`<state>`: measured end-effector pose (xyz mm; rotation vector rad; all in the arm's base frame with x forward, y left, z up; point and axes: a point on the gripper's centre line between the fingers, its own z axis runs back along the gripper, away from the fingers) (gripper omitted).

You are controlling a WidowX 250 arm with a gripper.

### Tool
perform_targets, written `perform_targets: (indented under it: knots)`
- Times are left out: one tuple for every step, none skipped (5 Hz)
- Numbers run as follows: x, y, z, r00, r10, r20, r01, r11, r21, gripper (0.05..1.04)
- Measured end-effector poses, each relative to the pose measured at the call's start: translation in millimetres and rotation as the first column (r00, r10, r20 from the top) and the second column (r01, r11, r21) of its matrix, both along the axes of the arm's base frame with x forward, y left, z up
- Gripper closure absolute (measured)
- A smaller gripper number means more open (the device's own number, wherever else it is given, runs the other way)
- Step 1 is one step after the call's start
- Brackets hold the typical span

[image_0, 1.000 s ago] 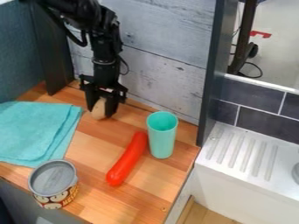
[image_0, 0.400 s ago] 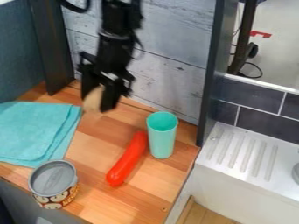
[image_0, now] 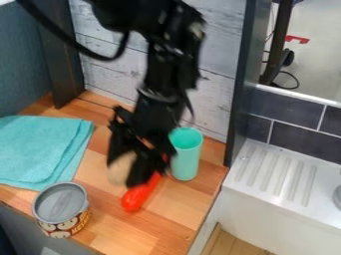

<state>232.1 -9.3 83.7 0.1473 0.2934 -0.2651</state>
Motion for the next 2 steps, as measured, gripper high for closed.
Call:
perform_targets:
  knots:
    - [-20.3,-10.1,-9.0,0.999,-0.017,-0.033,0.019,0.999,0.049,0.47]
    - [-16.5,-9.4,-23.2,0.999,-0.028,-0.019,0.029,0.997,0.069,0.47]
